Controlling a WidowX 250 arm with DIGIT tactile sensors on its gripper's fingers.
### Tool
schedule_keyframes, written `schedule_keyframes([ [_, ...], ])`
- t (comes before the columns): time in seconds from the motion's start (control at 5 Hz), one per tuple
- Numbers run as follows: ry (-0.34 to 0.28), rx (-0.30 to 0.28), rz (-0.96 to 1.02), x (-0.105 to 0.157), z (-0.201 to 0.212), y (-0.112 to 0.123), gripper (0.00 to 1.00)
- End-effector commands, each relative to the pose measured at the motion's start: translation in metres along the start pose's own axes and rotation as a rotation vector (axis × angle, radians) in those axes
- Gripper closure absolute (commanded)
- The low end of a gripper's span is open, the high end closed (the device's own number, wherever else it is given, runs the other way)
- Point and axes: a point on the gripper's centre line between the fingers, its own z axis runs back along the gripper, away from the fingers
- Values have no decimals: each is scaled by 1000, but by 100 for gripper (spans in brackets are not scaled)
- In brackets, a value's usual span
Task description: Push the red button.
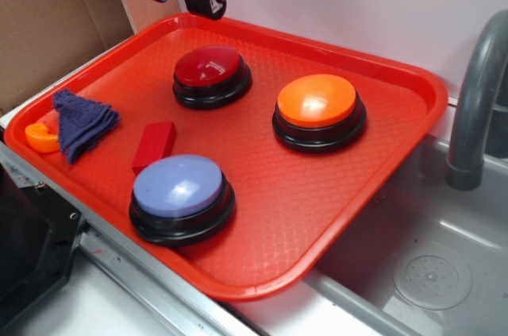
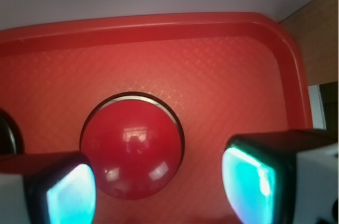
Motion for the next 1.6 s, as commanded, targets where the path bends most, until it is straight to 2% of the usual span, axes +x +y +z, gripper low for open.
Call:
schedule_keyframes([
  [0.0, -97, -7, 15, 14, 34, 3, 0],
  [1.4, -82, -11, 40, 8, 59, 3, 0],
])
